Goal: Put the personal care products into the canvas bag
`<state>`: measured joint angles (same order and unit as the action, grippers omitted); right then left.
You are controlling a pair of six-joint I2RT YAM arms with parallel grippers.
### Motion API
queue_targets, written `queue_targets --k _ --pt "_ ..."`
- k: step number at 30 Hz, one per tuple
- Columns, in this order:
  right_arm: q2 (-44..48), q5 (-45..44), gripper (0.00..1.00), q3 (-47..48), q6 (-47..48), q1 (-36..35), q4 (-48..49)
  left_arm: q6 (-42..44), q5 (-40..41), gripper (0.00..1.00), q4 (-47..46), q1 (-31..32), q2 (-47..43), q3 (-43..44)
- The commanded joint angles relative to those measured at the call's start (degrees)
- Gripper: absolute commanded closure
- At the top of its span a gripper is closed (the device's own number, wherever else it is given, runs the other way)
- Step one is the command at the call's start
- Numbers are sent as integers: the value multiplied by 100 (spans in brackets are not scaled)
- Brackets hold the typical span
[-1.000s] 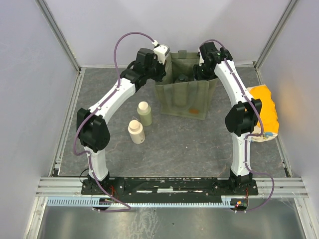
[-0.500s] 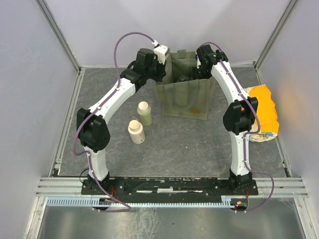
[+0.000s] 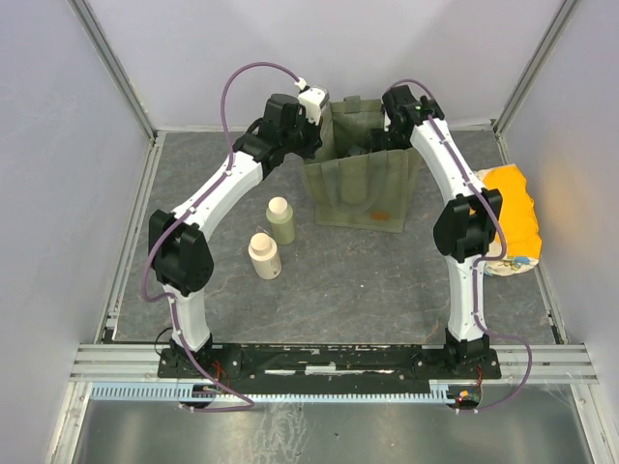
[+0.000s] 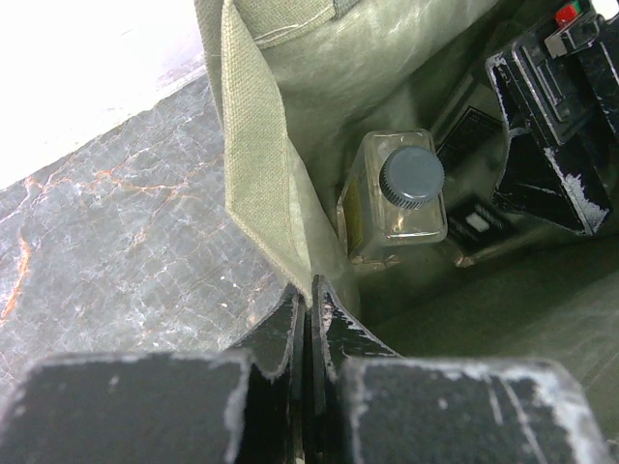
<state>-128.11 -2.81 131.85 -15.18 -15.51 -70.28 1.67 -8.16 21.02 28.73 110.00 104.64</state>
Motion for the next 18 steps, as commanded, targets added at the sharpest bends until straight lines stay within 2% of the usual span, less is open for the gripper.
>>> queue_targets --k 1,10,18 --pt "523 -399 21 145 118 96 46 -5 -124 97 290 11 -99 21" --pt "1700 -535 12 -169 567 -111 479 43 -222 97 295 2 -76 30" --pt "3583 -660 9 -1679 1185 -939 1237 131 -214 97 298 9 -24 62"
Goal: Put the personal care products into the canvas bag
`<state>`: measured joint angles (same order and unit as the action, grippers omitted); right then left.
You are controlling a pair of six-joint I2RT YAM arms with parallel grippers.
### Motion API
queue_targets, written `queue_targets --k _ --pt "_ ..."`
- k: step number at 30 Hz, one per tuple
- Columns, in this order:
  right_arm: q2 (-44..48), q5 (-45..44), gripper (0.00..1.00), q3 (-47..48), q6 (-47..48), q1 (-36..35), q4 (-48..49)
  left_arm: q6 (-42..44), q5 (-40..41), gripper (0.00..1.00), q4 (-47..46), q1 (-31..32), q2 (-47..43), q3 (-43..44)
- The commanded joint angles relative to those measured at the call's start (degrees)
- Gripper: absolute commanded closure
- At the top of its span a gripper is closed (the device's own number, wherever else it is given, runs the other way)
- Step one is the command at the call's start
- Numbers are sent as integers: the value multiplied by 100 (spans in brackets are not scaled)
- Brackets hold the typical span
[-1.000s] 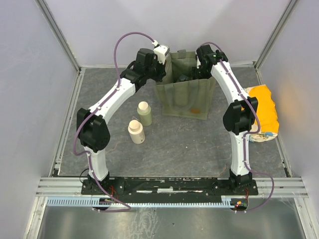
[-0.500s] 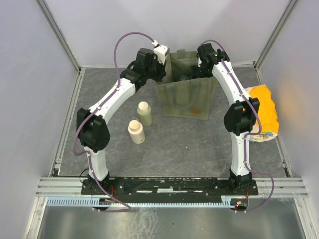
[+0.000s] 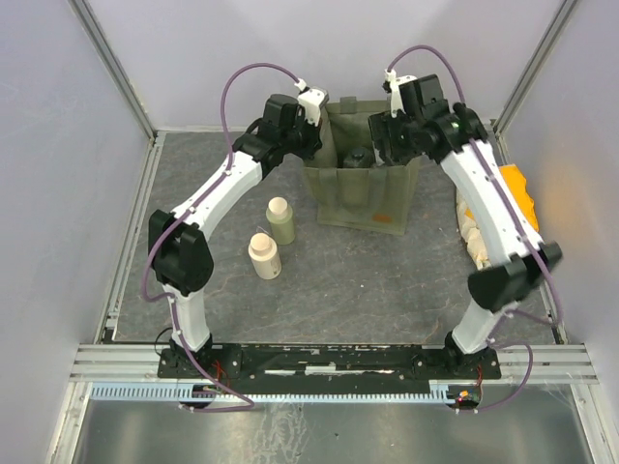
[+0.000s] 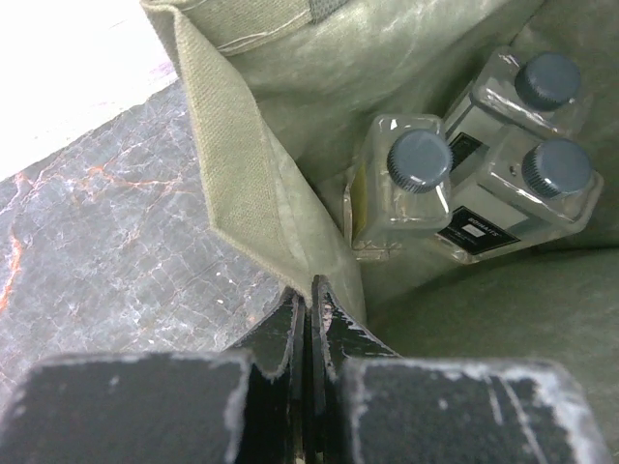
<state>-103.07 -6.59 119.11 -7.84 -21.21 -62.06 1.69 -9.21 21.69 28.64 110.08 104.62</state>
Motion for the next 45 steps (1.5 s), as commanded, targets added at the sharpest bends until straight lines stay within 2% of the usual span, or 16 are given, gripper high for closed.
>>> queue_targets --k 1,6,10,17,21,29,35,45 --pt "1250 -367 8 -628 466 -506 481 128 -115 97 223 12 -19 74" --pt "1902 -299 8 -1345 331 -913 744 94 -175 97 186 14 117 173" --pt "2298 48 8 -1896 488 -1606 1006 169 -162 97 264 14 282 364" --pt "2871 647 8 -4086 517 -2843 2929 226 -178 97 322 3 368 441" --pt "2690 748 8 -4703 522 -3333 3868 226 -220 97 380 -13 327 479" --pt "1581 964 7 -4429 827 -3851 4257 242 -291 97 572 -34 274 671" --pt "712 1177 7 -3854 912 -3886 4177 274 -275 97 642 -41 250 774" --pt "-142 1316 5 -3135 1045 -3906 4183 314 -291 97 737 -70 168 830"
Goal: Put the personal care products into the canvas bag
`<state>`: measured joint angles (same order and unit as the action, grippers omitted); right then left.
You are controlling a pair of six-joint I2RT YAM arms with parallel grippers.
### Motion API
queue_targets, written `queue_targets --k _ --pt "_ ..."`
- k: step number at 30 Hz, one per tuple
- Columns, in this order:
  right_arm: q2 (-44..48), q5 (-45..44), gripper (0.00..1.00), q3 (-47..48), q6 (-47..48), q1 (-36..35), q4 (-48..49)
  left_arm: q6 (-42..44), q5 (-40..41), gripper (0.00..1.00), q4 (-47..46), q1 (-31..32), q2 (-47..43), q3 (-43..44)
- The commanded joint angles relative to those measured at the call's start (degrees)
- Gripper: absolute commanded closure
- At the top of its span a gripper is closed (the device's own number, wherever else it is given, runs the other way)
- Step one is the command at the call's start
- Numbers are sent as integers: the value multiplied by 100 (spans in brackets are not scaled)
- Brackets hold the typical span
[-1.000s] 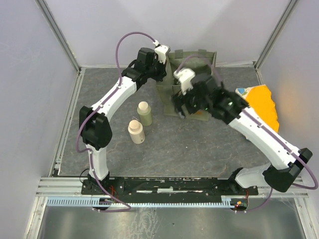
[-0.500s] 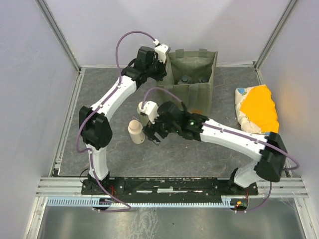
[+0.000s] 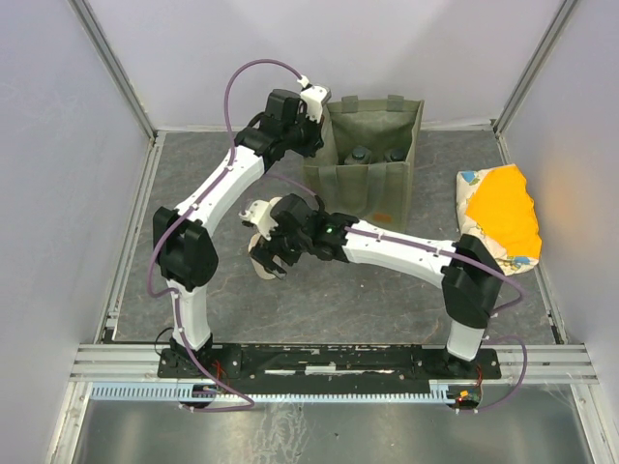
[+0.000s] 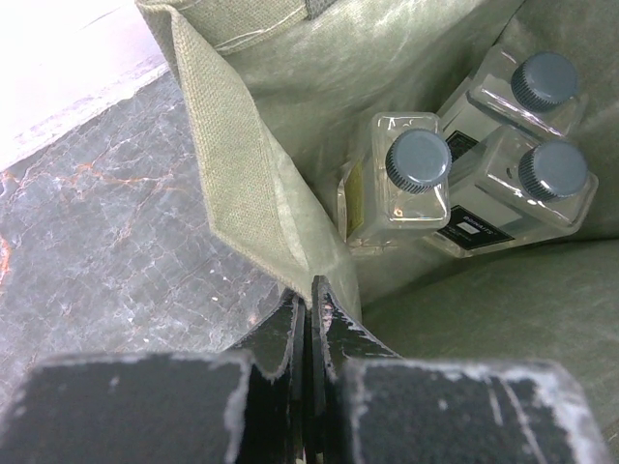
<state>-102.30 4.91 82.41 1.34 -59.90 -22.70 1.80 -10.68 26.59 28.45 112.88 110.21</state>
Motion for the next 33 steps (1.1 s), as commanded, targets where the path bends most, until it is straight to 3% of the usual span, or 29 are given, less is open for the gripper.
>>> queue_targets --k 1,33 --pt "-298 165 5 602 129 -35 236 303 -148 97 248 -54 -116 272" --pt "-1880 -407 3 2103 512 -124 -821 285 -185 97 227 -98 -187 216"
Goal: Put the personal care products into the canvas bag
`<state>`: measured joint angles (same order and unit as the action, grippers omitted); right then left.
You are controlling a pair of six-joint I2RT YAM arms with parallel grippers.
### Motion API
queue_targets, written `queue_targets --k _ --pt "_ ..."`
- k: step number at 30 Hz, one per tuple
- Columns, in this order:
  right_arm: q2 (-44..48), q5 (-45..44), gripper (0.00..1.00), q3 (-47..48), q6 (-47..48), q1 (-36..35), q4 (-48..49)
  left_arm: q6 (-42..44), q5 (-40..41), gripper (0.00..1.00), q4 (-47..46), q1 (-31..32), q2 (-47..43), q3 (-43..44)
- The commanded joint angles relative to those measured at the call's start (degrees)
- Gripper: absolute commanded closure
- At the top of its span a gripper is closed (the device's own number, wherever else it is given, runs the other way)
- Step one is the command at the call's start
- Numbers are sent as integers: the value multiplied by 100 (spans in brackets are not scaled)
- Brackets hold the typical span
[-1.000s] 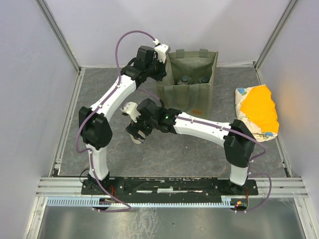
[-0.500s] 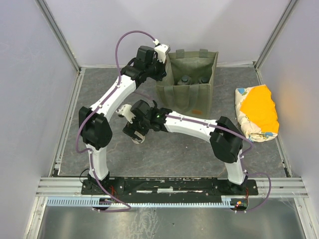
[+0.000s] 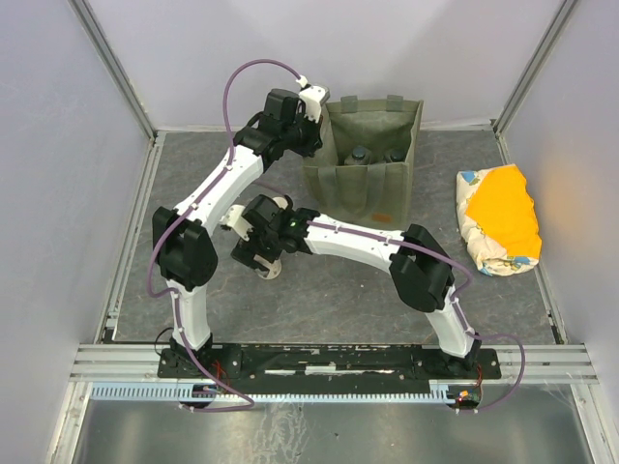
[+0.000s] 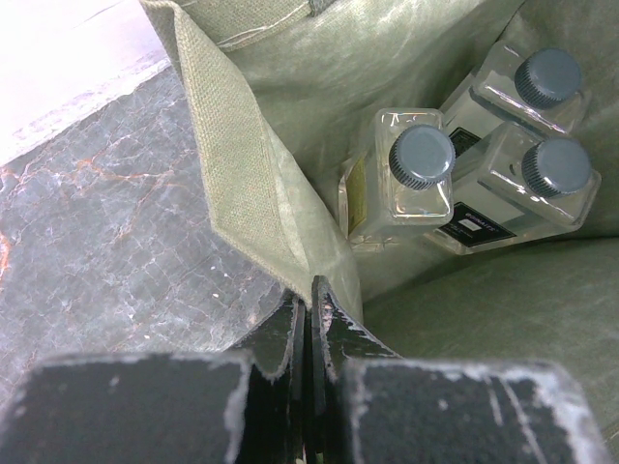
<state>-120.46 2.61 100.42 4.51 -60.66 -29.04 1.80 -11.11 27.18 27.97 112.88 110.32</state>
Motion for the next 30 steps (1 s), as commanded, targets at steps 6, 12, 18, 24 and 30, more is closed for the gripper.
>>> queue_targets --k 6,12,18,24,30 --pt "-137 -222 12 285 279 -65 -195 260 -171 97 121 -74 -201 140" --pt "-149 -172 36 262 285 -74 -164 253 -189 97 86 -93 -222 103" --pt "101 -232 66 68 232 -77 -139 246 -215 97 90 -115 -238 93" --pt "838 -427 79 -612 -46 -77 -237 242 -257 97 90 -155 -266 99" --pt "2024 -728 99 -1567 -499 -70 -391 232 -341 97 81 -243 -276 93"
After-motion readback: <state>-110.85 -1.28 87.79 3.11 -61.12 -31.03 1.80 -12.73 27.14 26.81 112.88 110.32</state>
